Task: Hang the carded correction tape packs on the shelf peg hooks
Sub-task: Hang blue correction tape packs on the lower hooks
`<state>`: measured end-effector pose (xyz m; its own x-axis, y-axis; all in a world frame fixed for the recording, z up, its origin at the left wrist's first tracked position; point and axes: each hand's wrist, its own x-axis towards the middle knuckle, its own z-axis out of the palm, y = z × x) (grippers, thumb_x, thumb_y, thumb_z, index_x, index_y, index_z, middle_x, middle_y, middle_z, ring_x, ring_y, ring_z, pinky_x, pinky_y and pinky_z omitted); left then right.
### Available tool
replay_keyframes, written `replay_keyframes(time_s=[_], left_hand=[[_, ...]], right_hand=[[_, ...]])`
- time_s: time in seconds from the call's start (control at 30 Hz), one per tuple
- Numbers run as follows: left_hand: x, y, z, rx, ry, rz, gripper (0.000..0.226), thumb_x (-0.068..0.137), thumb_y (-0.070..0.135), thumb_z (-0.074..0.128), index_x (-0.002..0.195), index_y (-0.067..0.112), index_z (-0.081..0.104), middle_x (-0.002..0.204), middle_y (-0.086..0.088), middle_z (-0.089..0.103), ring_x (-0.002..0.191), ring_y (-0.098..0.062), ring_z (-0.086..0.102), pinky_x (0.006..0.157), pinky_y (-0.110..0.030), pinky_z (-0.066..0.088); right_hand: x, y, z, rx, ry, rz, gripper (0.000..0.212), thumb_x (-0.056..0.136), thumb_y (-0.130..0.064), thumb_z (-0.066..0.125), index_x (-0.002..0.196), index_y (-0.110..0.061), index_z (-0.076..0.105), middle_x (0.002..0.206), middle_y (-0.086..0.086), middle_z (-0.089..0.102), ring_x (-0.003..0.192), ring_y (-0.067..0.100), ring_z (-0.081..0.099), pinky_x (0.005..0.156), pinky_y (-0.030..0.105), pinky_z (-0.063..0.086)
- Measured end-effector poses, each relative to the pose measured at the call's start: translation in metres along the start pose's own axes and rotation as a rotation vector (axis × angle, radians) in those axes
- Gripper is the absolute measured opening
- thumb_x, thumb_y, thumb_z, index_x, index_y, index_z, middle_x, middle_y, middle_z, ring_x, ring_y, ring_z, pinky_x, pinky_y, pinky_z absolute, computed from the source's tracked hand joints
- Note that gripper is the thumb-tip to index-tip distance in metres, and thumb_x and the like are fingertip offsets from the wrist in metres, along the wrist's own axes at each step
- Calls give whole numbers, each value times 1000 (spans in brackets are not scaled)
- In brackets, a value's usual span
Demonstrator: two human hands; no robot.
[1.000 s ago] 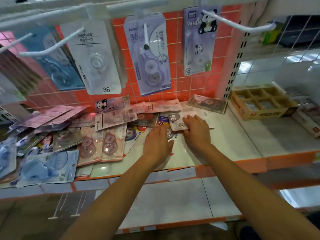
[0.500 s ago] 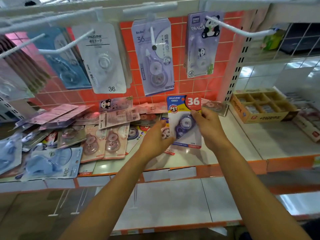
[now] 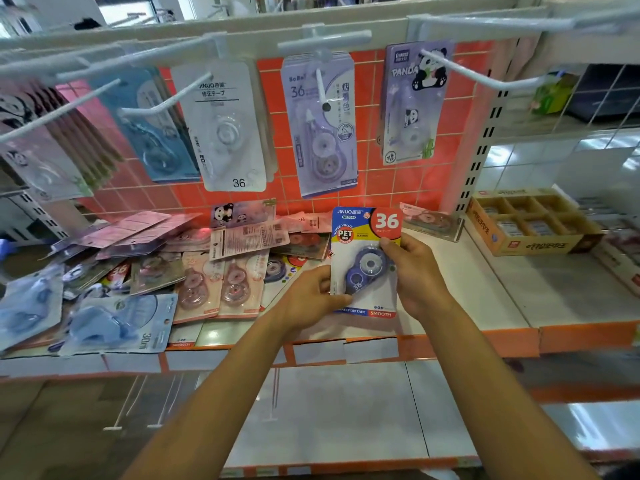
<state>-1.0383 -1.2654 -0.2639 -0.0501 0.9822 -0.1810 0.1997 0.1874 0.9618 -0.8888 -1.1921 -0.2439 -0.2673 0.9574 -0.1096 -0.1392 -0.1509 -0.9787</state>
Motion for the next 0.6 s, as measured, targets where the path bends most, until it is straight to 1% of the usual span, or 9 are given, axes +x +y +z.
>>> replay_keyframes(time_s=[0.1,0.17,0.23,0.33,0.37,0.47,0.5,0.6], left_hand=[[-3,-2,-1,-9,7,-16,34,85,5,69,104,32,61,115,-1,69,105,-19,66,92,-44,54],[-6,-3,-1,7,12,-29,33,85,5,69,102,33,61,113,1,69,104,-18,67,91,-43,55],[-9,-5,-1,22,21,-35,33,85,6,69,103,33,62,112,2,70,102,-17,67,90,-41,56],[-16,-9,-5,55,36,-44,33,85,9,70,110,28,61,115,0,69,103,-18,67,91,-43,55],[-19,-11,-7,68,40,-53,33,85,10,71,111,28,60,116,-1,68,103,-18,67,91,-43,55],[-30,-15,-16,59,49,-84,34,85,10,71,112,27,59,118,-1,67,106,-18,65,92,-41,55],[-36,-16,-20,47,54,-91,34,85,9,70,112,27,59,117,-1,67,106,-17,65,93,-40,55],[-53,-21,-36,17,59,-95,35,86,6,68,111,28,59,117,-1,67,105,-16,64,88,-33,56]], right_hand=[[-1,0,0,-22,-7,-7,14,97,-23,51,94,-24,65,93,-5,72,81,14,70,72,32,57],[-2,-1,0,-14,-16,-15,14,97,-22,52,93,-25,65,91,-6,72,80,13,70,71,30,57],[-4,-1,2,15,-31,-27,15,96,-21,53,90,-22,66,84,-8,73,74,9,70,65,25,57],[-8,-1,9,51,-53,-36,19,97,-18,51,86,-20,66,72,-12,73,68,5,70,60,19,56],[-9,0,12,48,-58,-36,20,97,-17,50,86,-20,66,73,-11,73,69,6,70,61,20,56],[-14,3,24,25,-70,-20,20,98,-21,49,89,-18,67,82,-6,74,78,12,71,74,29,58],[-17,3,31,17,-69,-15,20,98,-22,50,89,-18,67,83,-6,74,80,12,71,75,30,58],[-24,3,51,24,-62,0,18,97,-22,53,88,-16,67,81,-3,74,75,12,71,70,29,58]])
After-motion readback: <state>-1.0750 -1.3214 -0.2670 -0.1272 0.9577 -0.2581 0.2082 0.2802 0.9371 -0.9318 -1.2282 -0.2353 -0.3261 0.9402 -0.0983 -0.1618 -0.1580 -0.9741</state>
